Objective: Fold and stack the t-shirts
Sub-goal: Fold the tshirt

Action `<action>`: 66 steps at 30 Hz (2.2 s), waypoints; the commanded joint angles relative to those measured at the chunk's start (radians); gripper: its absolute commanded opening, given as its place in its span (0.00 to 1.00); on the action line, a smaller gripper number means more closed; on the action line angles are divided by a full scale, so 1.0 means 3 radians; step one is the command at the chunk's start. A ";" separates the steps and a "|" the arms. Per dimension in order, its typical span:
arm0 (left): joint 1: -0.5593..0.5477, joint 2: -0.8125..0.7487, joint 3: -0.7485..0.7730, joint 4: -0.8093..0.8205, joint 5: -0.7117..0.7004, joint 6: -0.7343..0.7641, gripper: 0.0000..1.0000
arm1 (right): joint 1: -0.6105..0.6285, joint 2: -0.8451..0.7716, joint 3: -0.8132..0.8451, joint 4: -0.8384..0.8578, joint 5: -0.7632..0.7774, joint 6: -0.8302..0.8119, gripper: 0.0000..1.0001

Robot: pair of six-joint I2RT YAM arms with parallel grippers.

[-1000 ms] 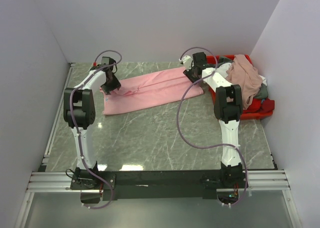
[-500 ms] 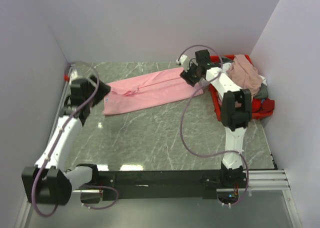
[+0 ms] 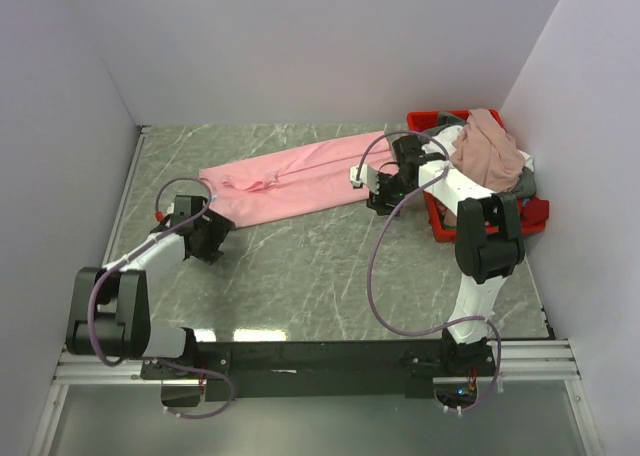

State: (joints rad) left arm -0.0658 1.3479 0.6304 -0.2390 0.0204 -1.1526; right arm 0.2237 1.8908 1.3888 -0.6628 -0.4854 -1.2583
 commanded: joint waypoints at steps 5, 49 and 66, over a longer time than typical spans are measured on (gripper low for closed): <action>0.0030 0.0430 0.0353 0.0097 -0.0440 -0.0381 0.76 | 0.0011 -0.0136 -0.0083 0.0200 -0.0049 0.0007 0.64; 0.0833 0.1653 0.1687 -0.0441 0.0009 0.0656 0.01 | 0.0425 0.0579 0.0021 0.1290 0.1904 -0.0382 0.00; 0.0864 0.2153 0.2372 -0.0768 0.0080 0.1035 0.01 | 0.0680 -0.0539 -0.0675 -0.0117 0.1342 -0.0326 0.00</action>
State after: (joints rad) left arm 0.1837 1.9503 1.2842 -0.4252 0.0662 -0.9012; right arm 0.3752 1.8748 1.2629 -0.5831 -0.0502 -1.3949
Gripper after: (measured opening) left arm 0.087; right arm 0.010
